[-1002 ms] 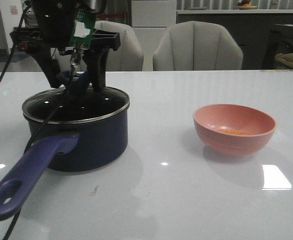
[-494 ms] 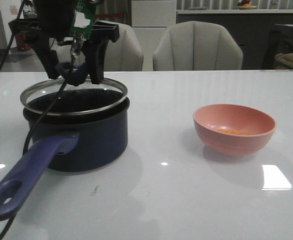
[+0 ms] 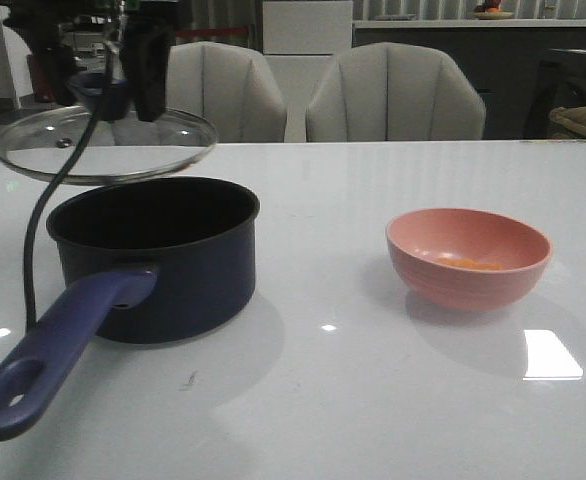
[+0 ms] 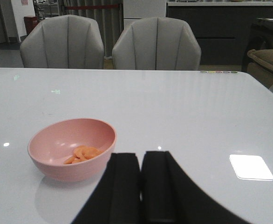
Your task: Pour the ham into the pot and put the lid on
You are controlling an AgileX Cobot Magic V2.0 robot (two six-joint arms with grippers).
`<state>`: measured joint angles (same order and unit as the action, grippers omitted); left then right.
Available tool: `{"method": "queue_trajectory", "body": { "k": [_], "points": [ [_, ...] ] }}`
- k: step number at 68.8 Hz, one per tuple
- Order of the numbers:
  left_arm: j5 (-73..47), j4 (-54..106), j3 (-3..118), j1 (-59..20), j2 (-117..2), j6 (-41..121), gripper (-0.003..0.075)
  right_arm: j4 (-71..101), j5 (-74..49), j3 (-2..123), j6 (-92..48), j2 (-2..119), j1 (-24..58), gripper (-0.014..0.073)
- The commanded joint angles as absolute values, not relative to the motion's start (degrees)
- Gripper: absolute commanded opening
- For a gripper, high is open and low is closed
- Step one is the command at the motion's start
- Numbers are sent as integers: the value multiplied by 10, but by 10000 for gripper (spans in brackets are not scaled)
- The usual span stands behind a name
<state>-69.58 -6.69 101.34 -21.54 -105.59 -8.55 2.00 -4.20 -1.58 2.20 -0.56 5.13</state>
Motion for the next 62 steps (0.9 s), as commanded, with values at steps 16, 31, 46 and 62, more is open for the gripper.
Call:
{"method": "queue_trajectory", "body": {
  "k": [16,31,46,62],
  "points": [
    [-636,-83,931,-73,-948,-45,404,14,10,-12,18,-17,53,146],
    [-544,-65,787,36,-925,-5,404,14,10,-12,18,-17,53,146],
    [-426,13,691,92,-925,32,404,14,10,-12,18,-17,53,146],
    [-382,51,657,94,-959,88,405,14,10,-12,18,-17,53,146]
  ]
}}
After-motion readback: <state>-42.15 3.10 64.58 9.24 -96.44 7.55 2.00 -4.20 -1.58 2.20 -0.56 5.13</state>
